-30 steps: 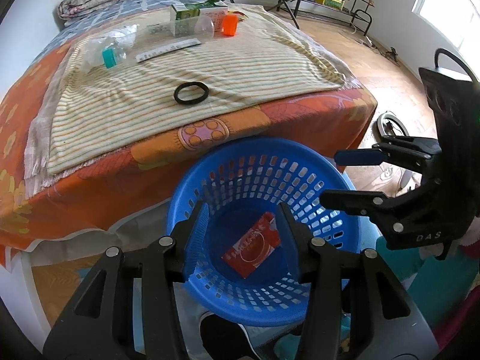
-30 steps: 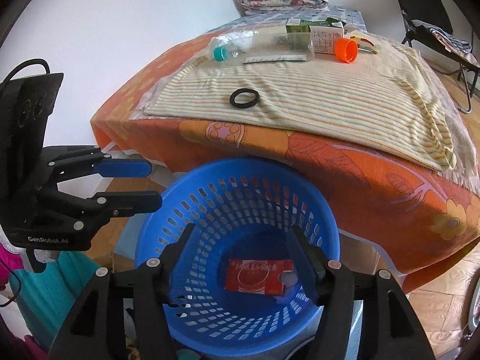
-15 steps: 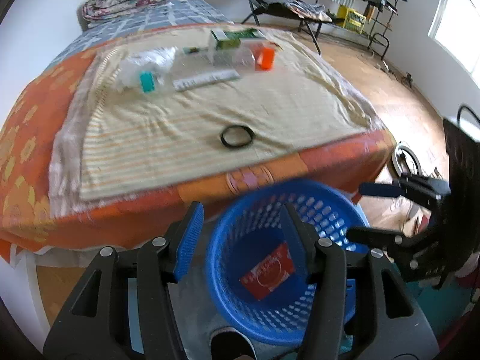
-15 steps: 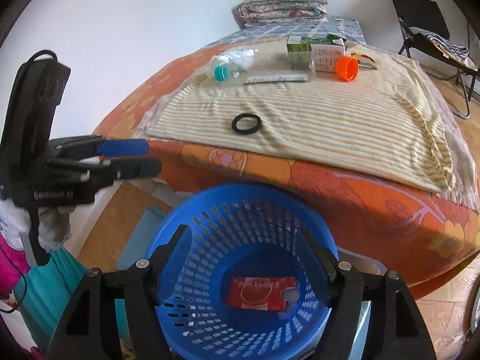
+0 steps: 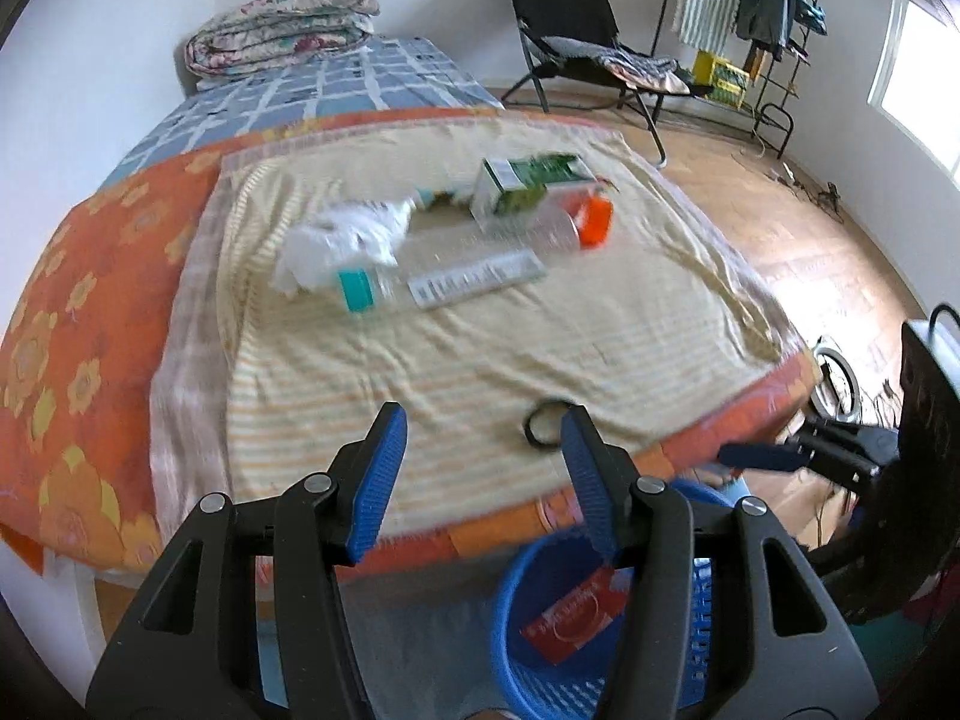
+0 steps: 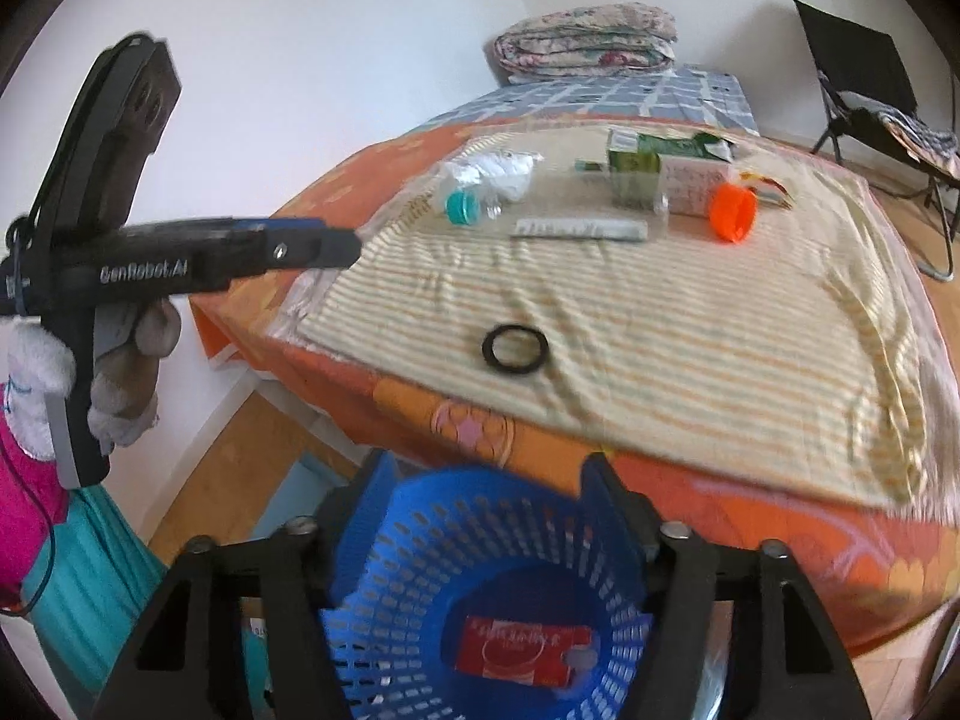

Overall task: Collect trash
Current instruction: 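Grasp the clear plastic bottle with the left tool while the right tool grasps the black ring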

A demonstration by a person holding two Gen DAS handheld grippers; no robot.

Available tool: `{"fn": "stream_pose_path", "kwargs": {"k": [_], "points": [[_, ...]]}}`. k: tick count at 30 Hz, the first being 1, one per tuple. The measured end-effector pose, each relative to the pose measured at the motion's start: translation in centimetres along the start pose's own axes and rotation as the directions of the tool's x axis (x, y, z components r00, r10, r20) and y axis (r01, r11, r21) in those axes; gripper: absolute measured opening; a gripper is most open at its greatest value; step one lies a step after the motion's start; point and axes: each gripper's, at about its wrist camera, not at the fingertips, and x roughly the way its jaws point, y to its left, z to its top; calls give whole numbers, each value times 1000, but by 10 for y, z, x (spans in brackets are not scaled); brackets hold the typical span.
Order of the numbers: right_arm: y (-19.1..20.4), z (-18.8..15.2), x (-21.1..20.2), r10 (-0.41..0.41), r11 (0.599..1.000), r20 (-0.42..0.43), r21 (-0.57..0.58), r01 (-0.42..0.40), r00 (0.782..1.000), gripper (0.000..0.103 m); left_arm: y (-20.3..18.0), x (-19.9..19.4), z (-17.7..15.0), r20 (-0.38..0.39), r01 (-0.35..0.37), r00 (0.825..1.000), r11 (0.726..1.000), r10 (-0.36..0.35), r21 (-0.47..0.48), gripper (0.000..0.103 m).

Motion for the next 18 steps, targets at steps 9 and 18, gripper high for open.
{"fn": "stream_pose_path", "kwargs": {"k": [9, 18], "points": [[-3, 39, 43, -11, 999, -45, -35, 10, 999, 46, 12, 21, 38, 13, 4, 1000, 1000, -4, -11, 55], [-4, 53, 85, -100, 988, -115, -132, 85, 988, 36, 12, 46, 73, 14, 28, 1000, 999, -27, -20, 55]]}}
